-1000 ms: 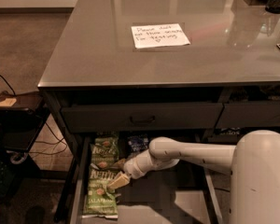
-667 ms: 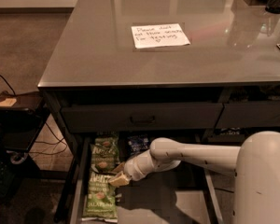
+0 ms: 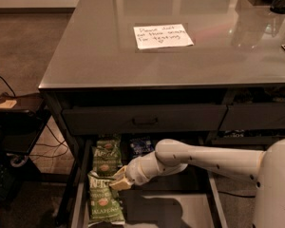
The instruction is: Pick green jalapeno chip bag from middle drawer and place on counter
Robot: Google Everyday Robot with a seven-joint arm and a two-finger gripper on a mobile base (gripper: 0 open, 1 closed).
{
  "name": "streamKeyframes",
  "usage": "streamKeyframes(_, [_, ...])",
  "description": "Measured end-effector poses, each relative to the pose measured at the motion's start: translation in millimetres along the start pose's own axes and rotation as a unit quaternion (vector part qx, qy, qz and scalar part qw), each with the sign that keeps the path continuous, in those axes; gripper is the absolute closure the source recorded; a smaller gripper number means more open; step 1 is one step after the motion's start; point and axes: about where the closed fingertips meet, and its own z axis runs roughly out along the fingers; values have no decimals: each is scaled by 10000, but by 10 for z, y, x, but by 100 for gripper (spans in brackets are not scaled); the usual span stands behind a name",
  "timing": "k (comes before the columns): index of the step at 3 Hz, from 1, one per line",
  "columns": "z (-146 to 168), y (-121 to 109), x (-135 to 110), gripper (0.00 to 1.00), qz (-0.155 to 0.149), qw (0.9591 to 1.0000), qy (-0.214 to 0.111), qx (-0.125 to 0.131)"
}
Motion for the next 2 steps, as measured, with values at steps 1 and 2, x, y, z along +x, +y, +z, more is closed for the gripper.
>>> streamKeyframes(1, [-278, 131, -196, 100, -83, 9993, -371, -51])
streamKeyframes(2, [-863, 152, -378, 100, -144, 9974, -704, 70])
